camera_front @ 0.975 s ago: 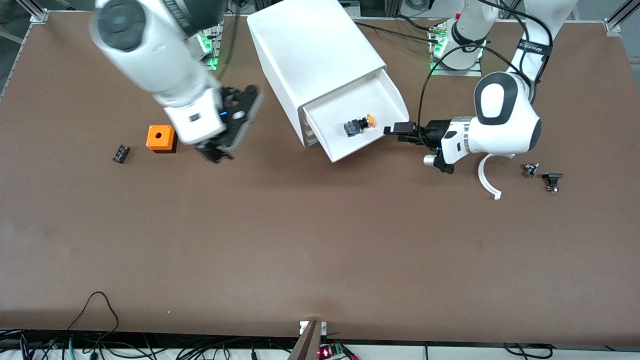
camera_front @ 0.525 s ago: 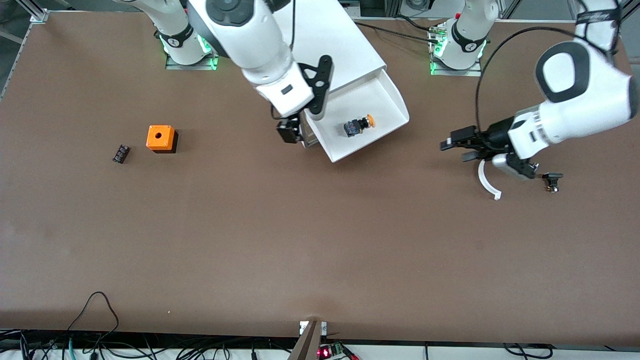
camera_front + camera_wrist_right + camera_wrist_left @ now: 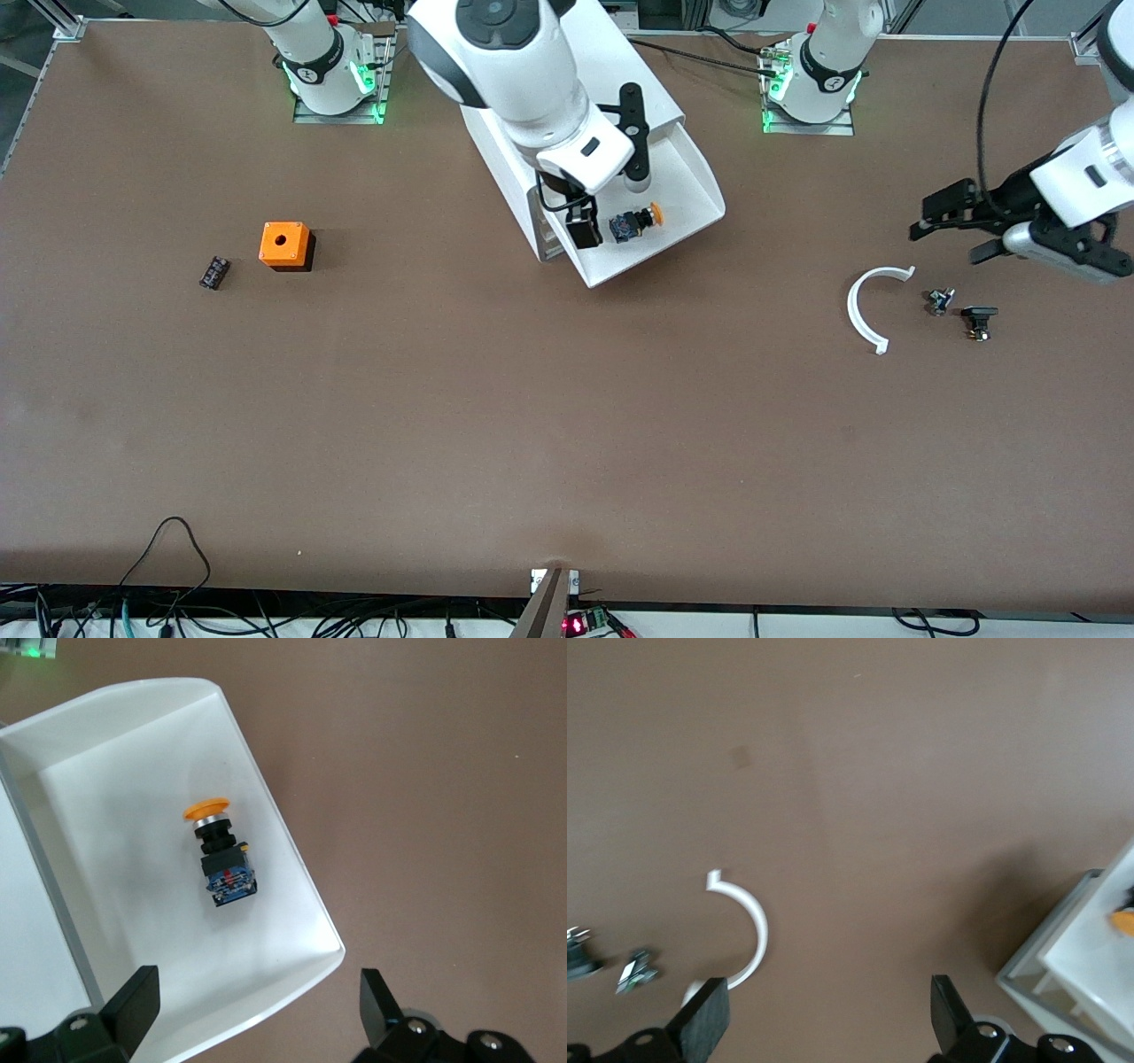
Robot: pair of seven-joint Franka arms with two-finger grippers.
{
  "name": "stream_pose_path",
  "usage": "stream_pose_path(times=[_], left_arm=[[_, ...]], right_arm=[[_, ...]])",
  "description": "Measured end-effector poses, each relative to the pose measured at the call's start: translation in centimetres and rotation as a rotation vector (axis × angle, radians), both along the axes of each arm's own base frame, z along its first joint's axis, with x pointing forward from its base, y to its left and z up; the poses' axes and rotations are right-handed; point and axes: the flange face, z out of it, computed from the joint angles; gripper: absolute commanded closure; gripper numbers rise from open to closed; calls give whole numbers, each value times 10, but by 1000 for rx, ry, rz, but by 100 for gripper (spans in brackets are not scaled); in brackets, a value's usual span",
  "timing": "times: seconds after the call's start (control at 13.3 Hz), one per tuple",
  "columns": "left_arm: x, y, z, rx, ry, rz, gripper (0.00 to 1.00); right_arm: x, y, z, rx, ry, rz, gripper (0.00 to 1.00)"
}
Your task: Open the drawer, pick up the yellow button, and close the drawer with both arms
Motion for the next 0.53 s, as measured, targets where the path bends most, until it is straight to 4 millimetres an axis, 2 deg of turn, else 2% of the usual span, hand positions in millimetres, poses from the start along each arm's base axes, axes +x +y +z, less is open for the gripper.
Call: stream_pose_path(times=[0.22,0.38,0.53], left_arm=[[-10,-2,19,136,13,114,0],[-15,-15,23,192,29,214,0],[-17,-31,22,213,48,332,0]], right_arm=[[-12,18,-28,-50,10,57,0],[-16,26,-45,-70,18,78,0],[-18,31,-51,-75,22,87,0]])
